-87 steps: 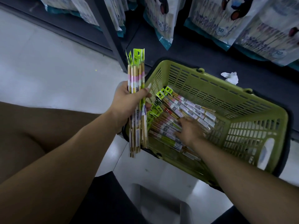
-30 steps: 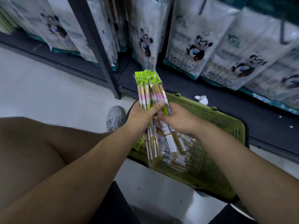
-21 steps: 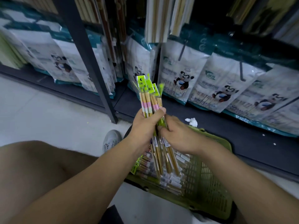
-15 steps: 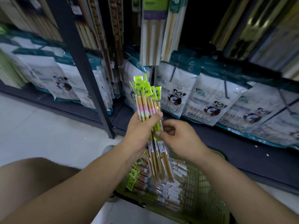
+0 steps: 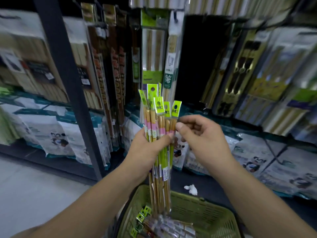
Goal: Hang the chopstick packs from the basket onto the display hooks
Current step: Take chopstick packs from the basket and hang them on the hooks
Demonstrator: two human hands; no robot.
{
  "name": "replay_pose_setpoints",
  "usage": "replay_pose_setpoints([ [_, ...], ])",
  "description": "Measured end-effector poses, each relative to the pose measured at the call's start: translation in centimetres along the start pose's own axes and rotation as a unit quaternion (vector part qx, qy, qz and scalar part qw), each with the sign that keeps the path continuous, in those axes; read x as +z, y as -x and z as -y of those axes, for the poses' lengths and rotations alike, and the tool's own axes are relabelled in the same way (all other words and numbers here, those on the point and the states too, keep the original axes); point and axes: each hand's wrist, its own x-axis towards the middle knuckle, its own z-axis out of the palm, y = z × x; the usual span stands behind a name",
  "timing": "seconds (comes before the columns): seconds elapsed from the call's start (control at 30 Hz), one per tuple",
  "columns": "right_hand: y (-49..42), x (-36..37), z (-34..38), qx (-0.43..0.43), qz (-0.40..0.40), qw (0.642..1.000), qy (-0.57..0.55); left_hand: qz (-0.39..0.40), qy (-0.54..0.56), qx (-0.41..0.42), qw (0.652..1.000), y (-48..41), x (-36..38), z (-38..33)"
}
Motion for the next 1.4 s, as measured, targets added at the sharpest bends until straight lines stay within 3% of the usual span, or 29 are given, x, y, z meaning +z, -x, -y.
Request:
replay_pose_setpoints([
  [0.33, -5.1, -1.2, 4.7, -0.092, -0.013, 0.994, 0.05, 0.053, 0.037, 0.058, 0.996, -5.0, 1.5, -3.7],
  [0.8, -11.3, -3.2, 11.0, -0.168, -0.091, 0.98, 0.057, 0.001, 0.017, 0.071, 0.997, -8.1, 0.8, -6.1],
  [1.1, -13.5, -3.4, 10.4, -0.128, -0.125, 0.983, 0.029, -0.006, 0.034, 0.048, 0.998, -8.5, 1.6, -6.6],
  [1.4, -13.3, -3.3, 8.6, -0.081, -0.158, 0.979, 0.103, 0.008, 0.048, 0.061, 0.997, -8.3, 1.6, -6.8],
])
